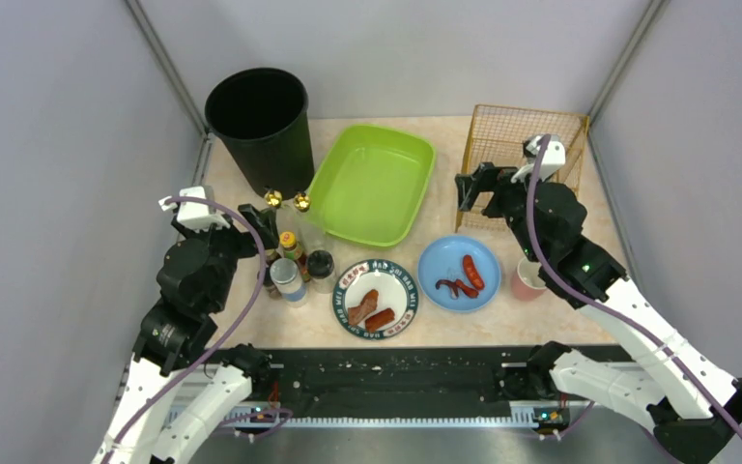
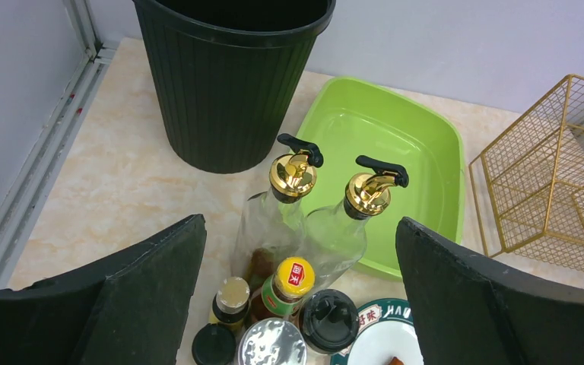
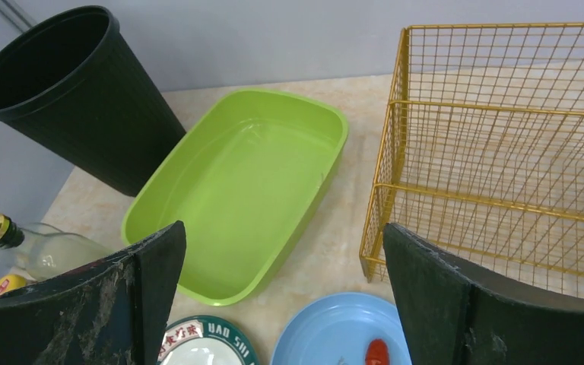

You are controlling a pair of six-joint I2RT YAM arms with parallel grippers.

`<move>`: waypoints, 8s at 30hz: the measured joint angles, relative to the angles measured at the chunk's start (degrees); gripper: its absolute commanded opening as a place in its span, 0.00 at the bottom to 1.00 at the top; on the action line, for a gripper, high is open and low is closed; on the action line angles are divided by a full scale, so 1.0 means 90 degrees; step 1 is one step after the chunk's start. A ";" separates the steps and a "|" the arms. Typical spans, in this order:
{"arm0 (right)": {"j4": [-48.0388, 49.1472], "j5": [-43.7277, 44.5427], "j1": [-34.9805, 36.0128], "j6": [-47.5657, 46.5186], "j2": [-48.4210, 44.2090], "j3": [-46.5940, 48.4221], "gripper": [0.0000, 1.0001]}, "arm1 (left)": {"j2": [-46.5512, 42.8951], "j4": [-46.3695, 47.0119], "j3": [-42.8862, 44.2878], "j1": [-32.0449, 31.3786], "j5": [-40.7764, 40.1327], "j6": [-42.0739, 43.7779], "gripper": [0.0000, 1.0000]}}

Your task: Clear the kitchen counter

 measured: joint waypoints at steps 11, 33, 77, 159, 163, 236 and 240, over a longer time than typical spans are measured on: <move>-0.0085 0.0100 0.0000 0.0051 -0.0002 -0.0005 0.99 | -0.0002 -0.0002 0.0000 0.0000 -0.0005 0.0002 0.99; -0.0100 -0.0544 0.0015 -0.0459 -0.0335 -0.0461 0.98 | -0.0231 -0.0369 -0.0396 0.0000 -0.0386 -0.0318 0.92; 0.0199 -0.2433 0.0017 -0.0376 -0.0663 -0.1190 0.98 | 0.2157 0.2310 -0.1270 0.0000 -0.1042 0.0726 0.64; -0.0753 -0.2783 0.0022 -0.0789 -0.0376 0.0493 0.97 | 0.5078 0.1511 0.5226 -0.0005 0.1362 0.1472 0.00; -0.0814 -0.2868 0.0022 -0.0860 -0.0347 0.0627 0.97 | 0.5229 0.1501 0.5411 -0.0005 0.1790 0.1362 0.00; 0.1008 -0.3796 0.0959 -0.1382 0.3597 0.2611 0.33 | 0.4636 0.1620 0.3334 -0.0529 0.4670 -0.0359 0.00; 0.1008 -0.3772 0.0971 -0.1382 0.3597 0.2611 0.00 | 0.4624 0.1659 0.3303 -0.0529 0.4656 -0.0362 0.04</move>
